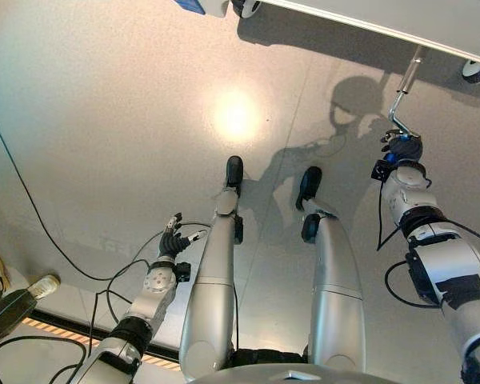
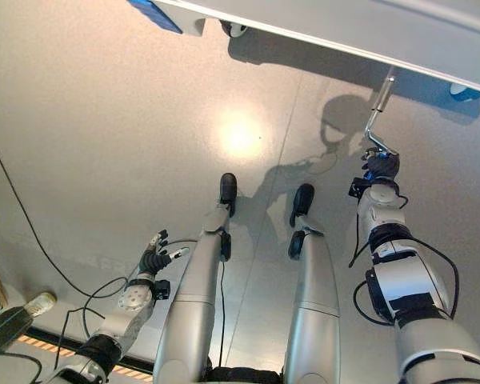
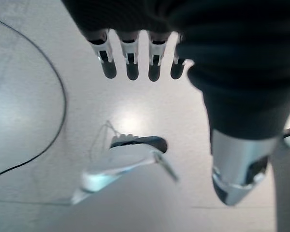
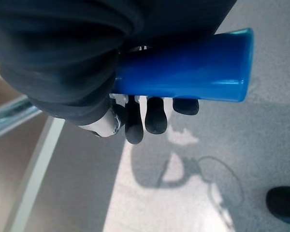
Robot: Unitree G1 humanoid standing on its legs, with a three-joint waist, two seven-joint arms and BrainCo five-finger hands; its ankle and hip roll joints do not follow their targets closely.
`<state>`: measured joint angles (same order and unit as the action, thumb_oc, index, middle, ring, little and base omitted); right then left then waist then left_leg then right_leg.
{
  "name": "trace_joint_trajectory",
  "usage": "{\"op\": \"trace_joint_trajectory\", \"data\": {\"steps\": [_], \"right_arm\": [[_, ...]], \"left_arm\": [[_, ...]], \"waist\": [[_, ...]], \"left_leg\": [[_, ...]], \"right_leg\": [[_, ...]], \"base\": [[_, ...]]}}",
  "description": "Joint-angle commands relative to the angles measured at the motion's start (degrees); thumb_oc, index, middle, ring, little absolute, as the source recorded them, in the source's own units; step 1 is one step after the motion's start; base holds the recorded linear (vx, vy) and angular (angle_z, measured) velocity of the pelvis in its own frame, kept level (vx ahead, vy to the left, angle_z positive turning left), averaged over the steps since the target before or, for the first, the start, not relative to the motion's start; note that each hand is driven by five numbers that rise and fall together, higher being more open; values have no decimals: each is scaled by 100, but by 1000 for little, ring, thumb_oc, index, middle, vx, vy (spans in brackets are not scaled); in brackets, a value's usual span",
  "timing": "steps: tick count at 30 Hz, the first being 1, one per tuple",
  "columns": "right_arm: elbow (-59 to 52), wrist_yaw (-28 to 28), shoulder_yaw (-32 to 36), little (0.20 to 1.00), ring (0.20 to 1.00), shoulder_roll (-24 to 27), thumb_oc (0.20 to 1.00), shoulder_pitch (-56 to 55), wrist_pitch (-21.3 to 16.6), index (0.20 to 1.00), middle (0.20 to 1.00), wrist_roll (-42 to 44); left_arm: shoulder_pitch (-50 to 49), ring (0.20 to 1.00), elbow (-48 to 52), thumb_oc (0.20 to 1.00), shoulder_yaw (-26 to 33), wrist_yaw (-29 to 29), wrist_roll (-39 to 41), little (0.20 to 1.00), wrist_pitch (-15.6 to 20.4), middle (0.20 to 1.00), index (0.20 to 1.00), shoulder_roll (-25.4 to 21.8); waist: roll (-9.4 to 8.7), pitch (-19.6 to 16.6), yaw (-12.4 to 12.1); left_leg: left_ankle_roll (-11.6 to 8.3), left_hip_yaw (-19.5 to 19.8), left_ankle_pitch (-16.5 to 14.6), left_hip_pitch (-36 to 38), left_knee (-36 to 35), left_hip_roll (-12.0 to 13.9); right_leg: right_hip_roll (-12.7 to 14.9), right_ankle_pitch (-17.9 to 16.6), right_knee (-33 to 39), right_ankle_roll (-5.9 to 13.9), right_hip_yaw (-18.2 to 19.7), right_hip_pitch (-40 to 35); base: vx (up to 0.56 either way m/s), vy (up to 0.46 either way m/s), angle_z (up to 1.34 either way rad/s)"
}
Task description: Raise the hospital bed
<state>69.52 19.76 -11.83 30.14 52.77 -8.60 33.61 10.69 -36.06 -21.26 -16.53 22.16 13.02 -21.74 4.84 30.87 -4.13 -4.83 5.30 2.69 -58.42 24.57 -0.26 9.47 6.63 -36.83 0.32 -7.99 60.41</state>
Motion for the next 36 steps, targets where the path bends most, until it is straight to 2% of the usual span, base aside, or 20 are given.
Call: {"op": "trace_joint_trajectory", "data": {"steps": [1, 5, 11, 16, 21, 29, 30, 31, 32, 33, 34, 35, 36], "right_arm": [[-73, -254, -360, 200, 200, -398, 200, -313, 157, 200, 200, -548], [225, -202, -454, 200, 200, -225, 200, 155, 289, 200, 200, -851], [466, -158, -626, 200, 200, -71, 200, 705, 411, 200, 200, -1155], [508, -146, -834, 200, 200, -78, 200, 979, 478, 200, 200, -1472], [349, -146, -1101, 200, 200, -288, 200, 1178, 475, 200, 200, -1763], [-587, -141, -1498, 200, 200, -897, 200, 1269, 249, 200, 200, -1847], [-582, -143, -1496, 200, 200, -914, 200, 1161, 248, 200, 200, -1845], [-886, -142, -1547, 200, 200, -968, 200, 1102, 178, 200, 200, -1805], [-1558, -111, -1629, 200, 200, -1008, 200, 1039, 52, 200, 200, -1722], [-1863, -81, -1670, 200, 200, -1037, 200, 858, 0, 200, 200, -1700], [-2131, -81, -1690, 200, 200, -1037, 200, 800, -36, 200, 200, -1688], [-2509, -69, -1694, 200, 200, -968, 200, 801, -103, 200, 200, -1651], [-2503, -71, -1697, 200, 200, -987, 200, 693, -104, 200, 200, -1648]], "left_arm": [[-527, 1000, 357, 1000, -130, -17, 102, 1000, 52, 1000, 1000, -67], [-525, 1000, 563, 1000, -251, 9, 111, 1000, 85, 1000, 1000, -140], [-463, 1000, 652, 1000, -332, -48, 138, 1000, 131, 1000, 1000, -185], [-396, 1000, 667, 1000, -376, -80, 101, 1000, 141, 1000, 1000, -200], [-334, 1000, 633, 1000, -456, -137, 99, 1000, 151, 1000, 1000, -152], [-353, 1000, 566, 1000, -355, -219, 135, 1000, 174, 1000, 1000, -182], [-445, 1000, 561, 1000, -404, -217, 136, 1000, 174, 1000, 1000, -185], [-464, 1000, 558, 1000, -382, -239, 146, 1000, 181, 1000, 1000, -196], [-390, 1000, 523, 1000, -273, -268, 135, 1000, 182, 1000, 1000, -196], [-492, 1000, 499, 1000, -304, -289, 125, 1000, 175, 1000, 1000, -202], [-504, 1000, 475, 1000, -282, -305, 115, 1000, 168, 1000, 1000, -192], [-438, 1000, 459, 1000, -219, -314, 98, 1000, 168, 1000, 1000, -184], [-533, 1000, 454, 1000, -266, -313, 99, 1000, 170, 1000, 1000, -185]], "waist": [[405, -108, -172], [580, -108, -365], [719, -108, -527], [778, -108, -572], [820, -108, -598], [698, -108, -468], [686, -108, -458], [646, -108, -425], [548, -108, -353], [492, -108, -301], [458, -108, -272], [421, -108, -231], [411, -108, -226]], "left_leg": [[144, -53, -260, -301, 541, -135], [150, 45, -292, -494, 628, -241], [163, 82, -339, -676, 745, -302], [171, 88, -358, -768, 826, -332], [177, 82, -365, -797, 869, -362], [167, 5, -333, -709, 751, -349], [163, -20, -557, -532, 838, -353], [163, -38, -551, -511, 808, -347], [163, -49, -324, -664, 707, -324], [152, -81, -536, -482, 772, -319], [147, -87, -528, -463, 758, -313], [141, -75, -296, -613, 653, -301], [137, -96, -517, -434, 737, -302]], "right_leg": [[258, -416, 196, 826, 378, -6], [379, -298, -11, 847, 287, 113], [451, -189, -225, 843, 272, 270], [479, -142, -312, 835, 298, 326], [504, -135, -363, 827, 310, 366], [483, -205, -228, 825, 367, 344], [493, 1, -327, 860, 406, 184], [479, -13, -306, 859, 421, 184], [454, -258, -146, 826, 410, 341], [448, -68, -205, 860, 442, 167], [436, -81, -183, 861, 453, 156], [414, -308, -52, 833, 438, 301], [421, -103, -149, 866, 471, 138]], "base": [[25, 13, 14], [29, 31, 19], [25, 39, 10], [24, 32, 7], [20, 22, 2], [16, 11, 0], [68, 3, -4], [13, 33, -4], [13, 43, -5], [6, 33, -5], [-3, 9, -8], [-4, 0, -11], [-6, 0, -13]]}}
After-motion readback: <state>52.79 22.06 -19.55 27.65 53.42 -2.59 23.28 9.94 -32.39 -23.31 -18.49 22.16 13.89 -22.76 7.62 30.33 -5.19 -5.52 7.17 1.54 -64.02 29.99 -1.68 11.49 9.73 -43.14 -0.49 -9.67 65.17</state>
